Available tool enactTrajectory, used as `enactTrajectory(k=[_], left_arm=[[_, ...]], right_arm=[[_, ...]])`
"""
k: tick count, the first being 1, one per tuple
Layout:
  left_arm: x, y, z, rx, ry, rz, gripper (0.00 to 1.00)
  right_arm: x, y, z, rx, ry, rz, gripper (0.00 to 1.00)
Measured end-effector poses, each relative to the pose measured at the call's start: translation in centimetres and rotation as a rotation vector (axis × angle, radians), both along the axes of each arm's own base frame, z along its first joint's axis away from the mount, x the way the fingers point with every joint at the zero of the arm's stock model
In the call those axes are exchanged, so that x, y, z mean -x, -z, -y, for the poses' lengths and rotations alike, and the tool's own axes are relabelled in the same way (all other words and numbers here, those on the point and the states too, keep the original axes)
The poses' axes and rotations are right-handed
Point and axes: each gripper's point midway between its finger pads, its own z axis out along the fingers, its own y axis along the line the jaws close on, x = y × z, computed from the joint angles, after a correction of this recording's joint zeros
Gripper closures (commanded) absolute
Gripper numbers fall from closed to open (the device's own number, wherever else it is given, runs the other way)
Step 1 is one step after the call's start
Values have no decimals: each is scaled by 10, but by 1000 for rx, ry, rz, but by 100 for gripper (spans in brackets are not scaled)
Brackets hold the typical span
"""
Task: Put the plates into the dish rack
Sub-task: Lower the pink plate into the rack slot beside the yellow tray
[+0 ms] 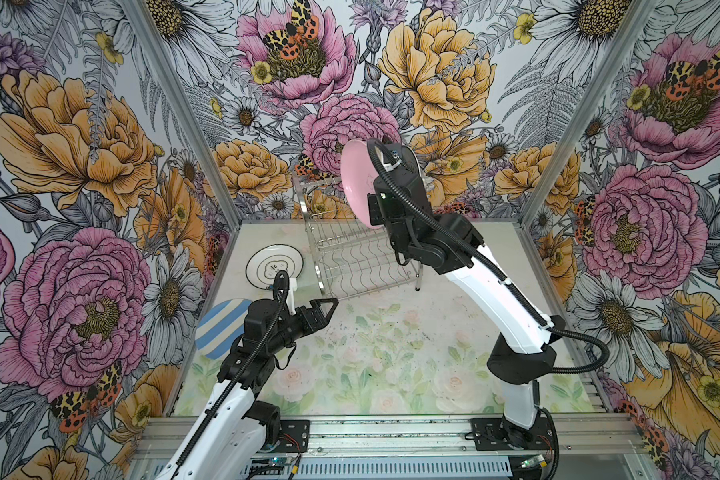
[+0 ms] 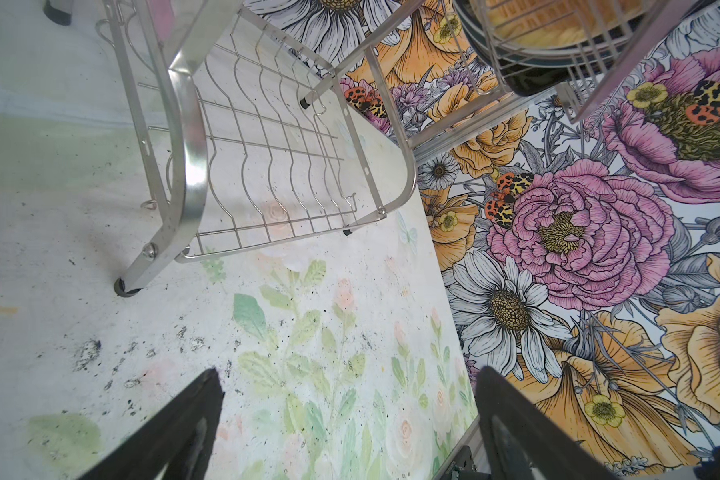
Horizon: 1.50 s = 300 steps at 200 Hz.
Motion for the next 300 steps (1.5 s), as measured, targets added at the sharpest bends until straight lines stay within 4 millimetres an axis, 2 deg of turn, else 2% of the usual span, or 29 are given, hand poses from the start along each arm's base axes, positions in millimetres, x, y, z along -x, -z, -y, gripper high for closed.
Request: enactTrajectory(k=[30,111,213,278,300], left_arm=[[0,0,0,0,0,0,4],[0,0,0,-2,-3,-2,1],[1,-1,-1,-1,-7,4,1],[1,-1,-1,-1,-7,3,1],[1,-1,-1,-1,-7,3,1]], right_arm=[[-18,14,-16,48,30,27,100],[-47,21,-40,88,93,132,100],[-66,16,-26,59,143,162,100],[-80,43,-34,100,156,135,100],[-81,45,-35,103,157,133,100]])
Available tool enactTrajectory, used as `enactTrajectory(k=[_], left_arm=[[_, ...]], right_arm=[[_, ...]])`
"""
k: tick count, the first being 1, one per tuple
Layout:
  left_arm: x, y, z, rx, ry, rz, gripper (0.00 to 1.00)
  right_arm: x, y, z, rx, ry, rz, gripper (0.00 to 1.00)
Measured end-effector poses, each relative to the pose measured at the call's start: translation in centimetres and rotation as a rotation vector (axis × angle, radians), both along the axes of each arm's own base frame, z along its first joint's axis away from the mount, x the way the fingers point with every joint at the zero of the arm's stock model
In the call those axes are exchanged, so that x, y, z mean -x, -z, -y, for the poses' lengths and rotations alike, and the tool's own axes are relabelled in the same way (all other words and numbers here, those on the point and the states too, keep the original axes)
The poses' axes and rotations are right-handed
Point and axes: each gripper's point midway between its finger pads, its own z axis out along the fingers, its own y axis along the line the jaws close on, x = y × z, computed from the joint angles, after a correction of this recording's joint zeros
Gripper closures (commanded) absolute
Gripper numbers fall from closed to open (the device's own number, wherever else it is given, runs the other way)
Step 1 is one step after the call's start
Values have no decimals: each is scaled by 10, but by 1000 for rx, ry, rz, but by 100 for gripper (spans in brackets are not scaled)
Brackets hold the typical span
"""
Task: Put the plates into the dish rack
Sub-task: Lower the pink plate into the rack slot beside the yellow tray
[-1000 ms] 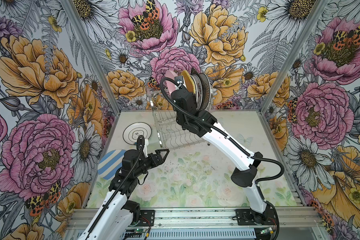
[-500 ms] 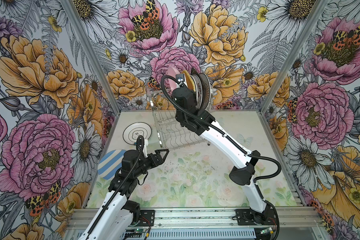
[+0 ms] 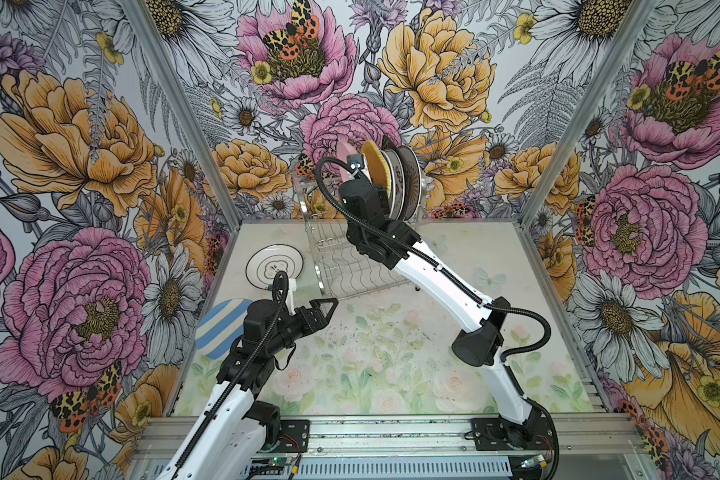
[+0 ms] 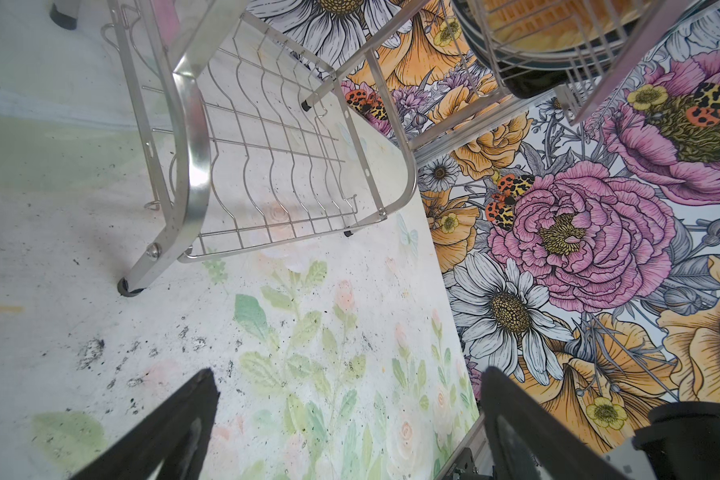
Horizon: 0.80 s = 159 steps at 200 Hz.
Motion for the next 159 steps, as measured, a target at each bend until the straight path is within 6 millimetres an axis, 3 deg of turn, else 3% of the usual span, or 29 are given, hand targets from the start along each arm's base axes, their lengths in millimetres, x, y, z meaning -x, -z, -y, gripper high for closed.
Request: enactTrajectory(k=[159], left_arm=[[0,4,0,-4,0,-14,1]], right_arm=[[-3,13,0,-31,10,-9,100]])
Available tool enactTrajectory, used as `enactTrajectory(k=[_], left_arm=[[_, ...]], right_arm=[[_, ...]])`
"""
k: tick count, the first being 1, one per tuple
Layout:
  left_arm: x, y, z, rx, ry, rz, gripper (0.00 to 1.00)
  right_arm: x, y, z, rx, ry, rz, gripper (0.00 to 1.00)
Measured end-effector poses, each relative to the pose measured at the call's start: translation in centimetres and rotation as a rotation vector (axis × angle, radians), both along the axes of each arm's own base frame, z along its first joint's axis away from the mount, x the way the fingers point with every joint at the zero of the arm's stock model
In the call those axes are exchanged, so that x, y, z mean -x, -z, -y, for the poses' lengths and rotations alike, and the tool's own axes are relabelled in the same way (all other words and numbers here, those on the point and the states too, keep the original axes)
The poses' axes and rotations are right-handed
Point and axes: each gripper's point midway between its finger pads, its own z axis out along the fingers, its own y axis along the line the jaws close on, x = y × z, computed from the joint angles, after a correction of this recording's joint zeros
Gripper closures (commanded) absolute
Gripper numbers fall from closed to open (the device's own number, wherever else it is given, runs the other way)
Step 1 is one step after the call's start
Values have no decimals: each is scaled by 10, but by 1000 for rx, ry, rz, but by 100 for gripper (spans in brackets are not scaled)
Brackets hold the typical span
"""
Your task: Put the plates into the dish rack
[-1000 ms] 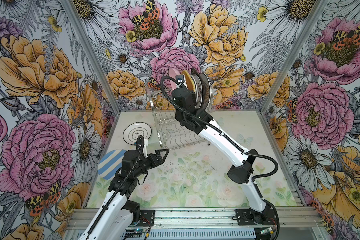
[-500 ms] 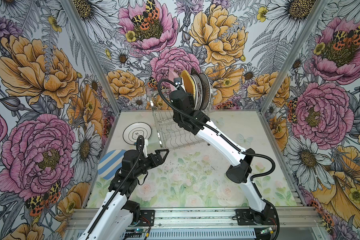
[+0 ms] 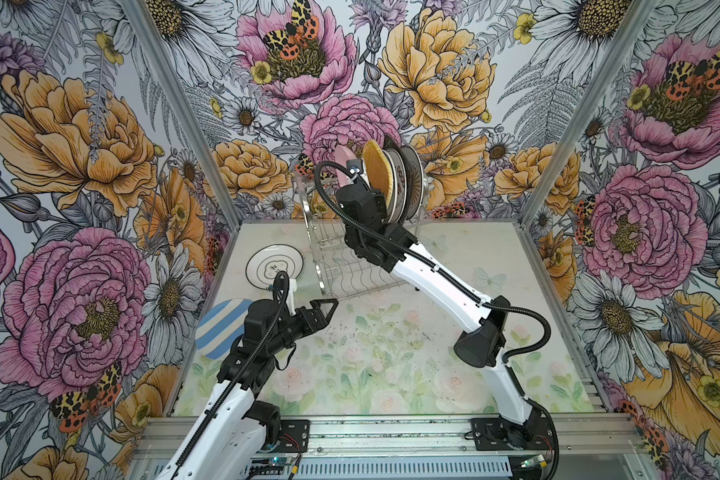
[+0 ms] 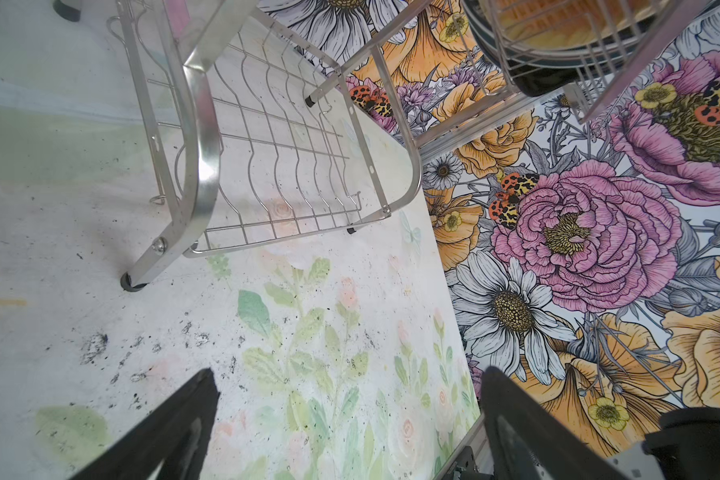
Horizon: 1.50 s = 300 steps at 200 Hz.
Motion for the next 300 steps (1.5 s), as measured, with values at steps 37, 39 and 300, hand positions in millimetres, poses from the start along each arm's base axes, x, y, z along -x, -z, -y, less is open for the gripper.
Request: enactTrajectory(k=[37,39,300], left_arm=[[0,0,0,-1,0,-1,1],[0,1,0,-1,0,-2,1],[0,1,0,-1,-1,-4,1]], right_arm=[[2,-5,4,-2,9,6,100],[2,-5,4,-2,9,7,100],[3,7,7,54,24,-22,80]])
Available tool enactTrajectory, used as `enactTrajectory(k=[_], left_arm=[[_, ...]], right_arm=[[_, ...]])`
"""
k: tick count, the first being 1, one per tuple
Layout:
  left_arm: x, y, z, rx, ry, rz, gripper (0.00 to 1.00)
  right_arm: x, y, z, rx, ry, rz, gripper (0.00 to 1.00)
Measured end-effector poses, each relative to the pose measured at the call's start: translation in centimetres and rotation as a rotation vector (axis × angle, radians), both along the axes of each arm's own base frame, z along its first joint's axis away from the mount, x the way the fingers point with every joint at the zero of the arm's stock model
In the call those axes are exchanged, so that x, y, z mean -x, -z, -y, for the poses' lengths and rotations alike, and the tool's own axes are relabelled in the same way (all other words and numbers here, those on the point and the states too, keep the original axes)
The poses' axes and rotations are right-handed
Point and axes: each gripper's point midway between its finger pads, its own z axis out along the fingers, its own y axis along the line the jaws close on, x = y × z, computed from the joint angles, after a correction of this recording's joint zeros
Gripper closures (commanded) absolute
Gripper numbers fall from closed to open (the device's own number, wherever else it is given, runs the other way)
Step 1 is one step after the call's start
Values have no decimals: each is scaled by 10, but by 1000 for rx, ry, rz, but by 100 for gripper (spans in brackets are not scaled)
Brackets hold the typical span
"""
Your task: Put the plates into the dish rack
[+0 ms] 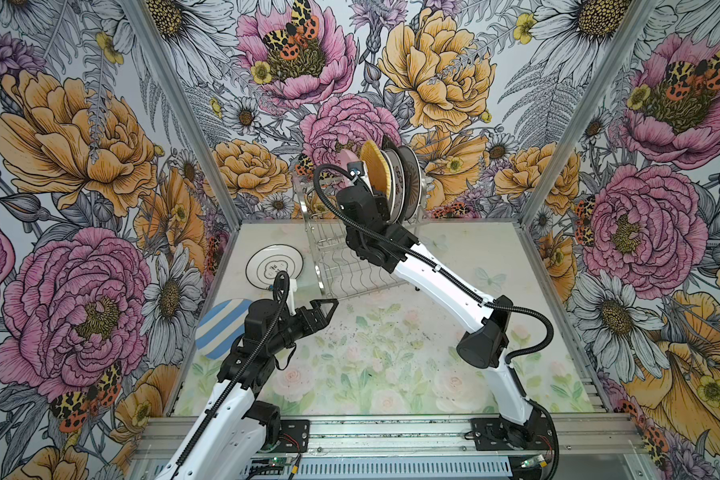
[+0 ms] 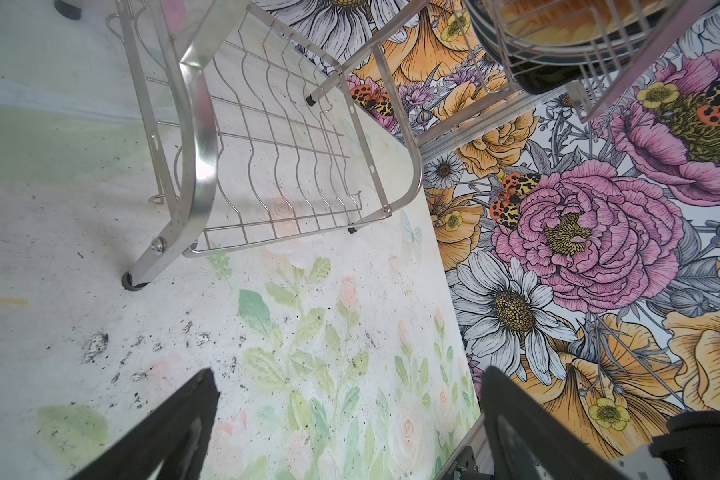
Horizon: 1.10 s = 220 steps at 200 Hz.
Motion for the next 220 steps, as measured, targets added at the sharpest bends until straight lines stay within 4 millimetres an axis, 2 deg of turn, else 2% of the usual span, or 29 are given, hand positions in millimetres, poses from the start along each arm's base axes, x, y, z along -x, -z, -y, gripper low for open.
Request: enactTrajectory(k=[128,172,220], left_arm=[[3,-6,-4,-1,-17,21,1],[4,-5,-7,-9,-35,22,2],[3,-3,-12,-22,-67,16,1]], right_arm=[[22,-27,3,-33,-33,25,58],[39,-32,3,-35,-83,13,54],[63,-37,9,-63,-145,-5,45]])
